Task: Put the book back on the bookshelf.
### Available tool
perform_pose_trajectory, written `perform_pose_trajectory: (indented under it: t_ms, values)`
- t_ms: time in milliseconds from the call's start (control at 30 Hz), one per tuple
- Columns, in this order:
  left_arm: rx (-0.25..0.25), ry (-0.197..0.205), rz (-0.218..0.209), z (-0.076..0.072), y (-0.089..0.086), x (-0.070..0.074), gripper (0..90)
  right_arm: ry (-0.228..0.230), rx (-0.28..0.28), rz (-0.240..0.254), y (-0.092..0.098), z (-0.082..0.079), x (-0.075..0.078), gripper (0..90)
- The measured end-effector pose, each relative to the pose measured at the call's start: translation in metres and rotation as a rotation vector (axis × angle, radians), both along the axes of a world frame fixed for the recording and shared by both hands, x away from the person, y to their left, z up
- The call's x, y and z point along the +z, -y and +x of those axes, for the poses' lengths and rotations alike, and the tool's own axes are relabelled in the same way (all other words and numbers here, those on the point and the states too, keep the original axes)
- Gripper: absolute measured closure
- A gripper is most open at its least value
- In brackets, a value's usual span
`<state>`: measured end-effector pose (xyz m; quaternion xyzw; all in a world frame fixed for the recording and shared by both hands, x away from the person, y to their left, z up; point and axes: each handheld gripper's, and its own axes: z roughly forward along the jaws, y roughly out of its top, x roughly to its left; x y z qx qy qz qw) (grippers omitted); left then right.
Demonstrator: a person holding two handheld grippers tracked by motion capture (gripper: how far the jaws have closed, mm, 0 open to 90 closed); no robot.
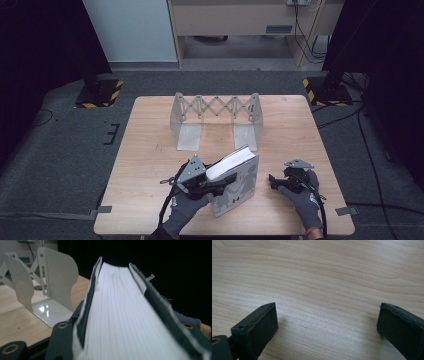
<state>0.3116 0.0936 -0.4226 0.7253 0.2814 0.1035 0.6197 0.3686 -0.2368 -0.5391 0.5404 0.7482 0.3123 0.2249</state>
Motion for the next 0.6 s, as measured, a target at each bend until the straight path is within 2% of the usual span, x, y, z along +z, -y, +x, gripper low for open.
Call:
perform_pose_trajectory:
  t_ms: [300, 433, 600]
  values:
    - [-0.006, 0.006, -0.011, 0.005, 0.004, 0.015, 40.1, 0.001, 0.001, -0.001, 0.000, 0.000, 0.000, 3.6]
    - [-0.026, -0.001, -0.009, 0.009, 0.007, 0.020, 36.9, 0.002, 0.001, -0.001, 0.000, 0.000, 0.000, 3.6]
    - [-0.035, -0.013, 0.029, 0.013, 0.012, 0.023, 36.3, 0.001, 0.001, -0.001, 0.000, 0.000, 0.000, 3.6]
